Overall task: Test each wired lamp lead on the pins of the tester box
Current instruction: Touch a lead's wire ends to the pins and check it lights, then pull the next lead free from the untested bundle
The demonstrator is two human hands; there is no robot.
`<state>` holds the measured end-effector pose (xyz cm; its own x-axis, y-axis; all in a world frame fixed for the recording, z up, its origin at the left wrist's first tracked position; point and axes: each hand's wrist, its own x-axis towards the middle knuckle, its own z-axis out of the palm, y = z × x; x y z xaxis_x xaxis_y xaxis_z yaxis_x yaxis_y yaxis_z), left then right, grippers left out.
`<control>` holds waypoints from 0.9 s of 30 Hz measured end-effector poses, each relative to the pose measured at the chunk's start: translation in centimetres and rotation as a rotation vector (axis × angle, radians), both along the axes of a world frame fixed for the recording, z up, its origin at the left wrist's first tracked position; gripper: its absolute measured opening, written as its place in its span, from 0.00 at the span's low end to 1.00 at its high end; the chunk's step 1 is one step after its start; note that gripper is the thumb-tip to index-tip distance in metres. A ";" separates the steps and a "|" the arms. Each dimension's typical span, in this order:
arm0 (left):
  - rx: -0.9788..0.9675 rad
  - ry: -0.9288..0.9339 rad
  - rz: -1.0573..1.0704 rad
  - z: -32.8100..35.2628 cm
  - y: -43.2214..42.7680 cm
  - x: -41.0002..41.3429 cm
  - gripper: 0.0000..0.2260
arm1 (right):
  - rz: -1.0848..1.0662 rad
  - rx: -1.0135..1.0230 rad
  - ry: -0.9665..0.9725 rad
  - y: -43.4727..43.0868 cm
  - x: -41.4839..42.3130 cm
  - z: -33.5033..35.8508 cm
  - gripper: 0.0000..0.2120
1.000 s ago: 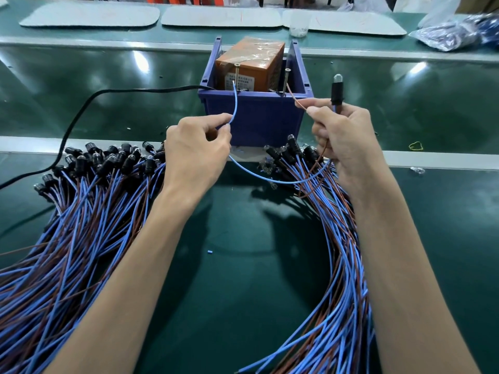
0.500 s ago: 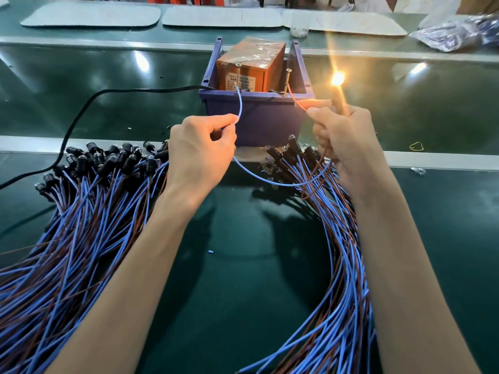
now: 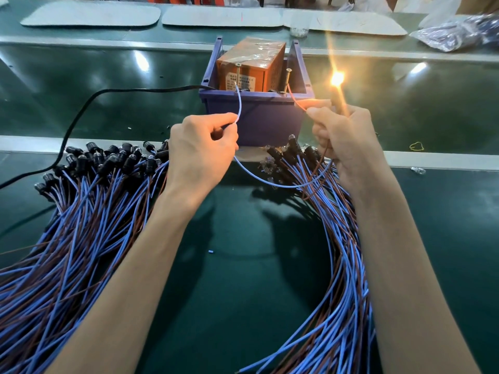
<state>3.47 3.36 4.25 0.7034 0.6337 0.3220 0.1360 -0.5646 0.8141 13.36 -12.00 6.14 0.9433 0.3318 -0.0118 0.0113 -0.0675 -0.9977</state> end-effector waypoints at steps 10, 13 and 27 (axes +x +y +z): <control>-0.070 0.033 -0.099 0.3 -2.0 0.6 0.13 | 0.254 -0.099 -0.034 0.2 -0.3 -0.2 0.09; -0.069 0.053 -0.121 0.4 -2.4 0.7 0.19 | 0.365 -0.178 -0.037 0.3 -0.6 -0.1 0.11; 0.355 0.437 0.104 -1.6 0.0 -0.1 0.53 | -0.005 -0.264 -0.040 -1.2 1.1 0.1 0.29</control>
